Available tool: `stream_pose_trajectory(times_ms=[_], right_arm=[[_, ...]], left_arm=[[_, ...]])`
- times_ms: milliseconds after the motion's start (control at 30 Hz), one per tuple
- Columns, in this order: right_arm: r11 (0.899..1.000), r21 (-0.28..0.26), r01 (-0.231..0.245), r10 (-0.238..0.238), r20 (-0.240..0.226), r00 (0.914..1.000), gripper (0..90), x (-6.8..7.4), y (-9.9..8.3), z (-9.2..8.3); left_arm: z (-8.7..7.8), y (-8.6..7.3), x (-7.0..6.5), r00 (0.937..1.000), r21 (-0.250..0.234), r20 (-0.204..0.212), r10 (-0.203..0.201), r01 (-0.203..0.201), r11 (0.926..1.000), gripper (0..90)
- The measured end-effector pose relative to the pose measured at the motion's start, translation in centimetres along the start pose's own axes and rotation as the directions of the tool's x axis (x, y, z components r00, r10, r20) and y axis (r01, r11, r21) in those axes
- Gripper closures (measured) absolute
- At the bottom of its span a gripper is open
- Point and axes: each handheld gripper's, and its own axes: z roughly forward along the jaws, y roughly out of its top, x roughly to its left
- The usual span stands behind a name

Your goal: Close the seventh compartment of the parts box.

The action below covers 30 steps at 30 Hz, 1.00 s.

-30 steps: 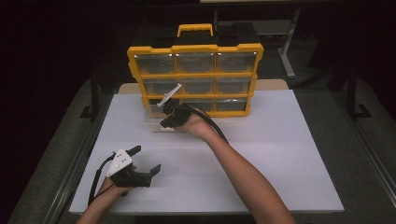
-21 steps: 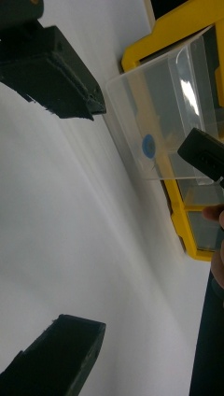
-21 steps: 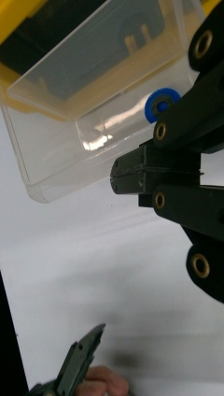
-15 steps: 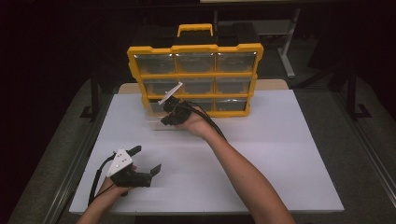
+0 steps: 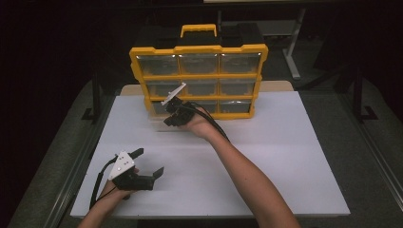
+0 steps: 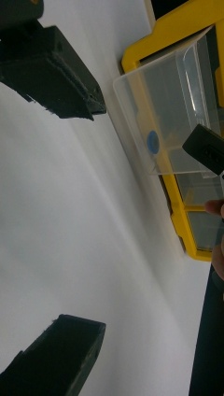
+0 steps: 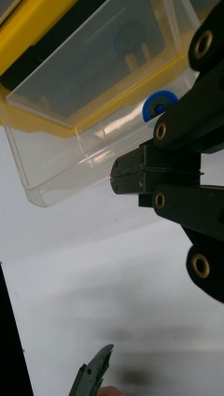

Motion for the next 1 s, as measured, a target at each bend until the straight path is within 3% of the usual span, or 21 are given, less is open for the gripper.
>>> stream_pose_trajectory(times_ms=[167, 233, 300, 1000], right_arm=[[1.0, 0.0, 0.028, -0.028, 0.018, 0.9995, 89.2, -0.4, 0.0, 0.0], [1.0, 0.004, 0.001, -0.001, 0.011, 0.9999, 89.2, -0.3, 0.1, 0.0], [1.0, 0.0, 0.023, -0.023, 0.018, 0.9996, 89.2, -0.5, 0.1, 0.0], [1.0, -0.01, -0.029, 0.029, 0.03, 0.9991, 89.2, -1.1, 0.6, 0.2]], left_arm=[[0.0, 0.0, 0.0, 1.0, 0.0, -0.001, 0.0, 0.0, 1.0, 0.0], [0.0, 0.0, 0.0, 1.0, -0.002, -0.001, 0.0, 0.0, 1.0, 0.0], [0.0, 0.0, 0.0, 1.0, -0.002, -0.002, -0.001, 0.001, 1.0, 0.0], [-0.1, 0.0, 0.0, 1.0, -0.002, -0.001, 0.001, -0.001, 1.0, 0.0]])
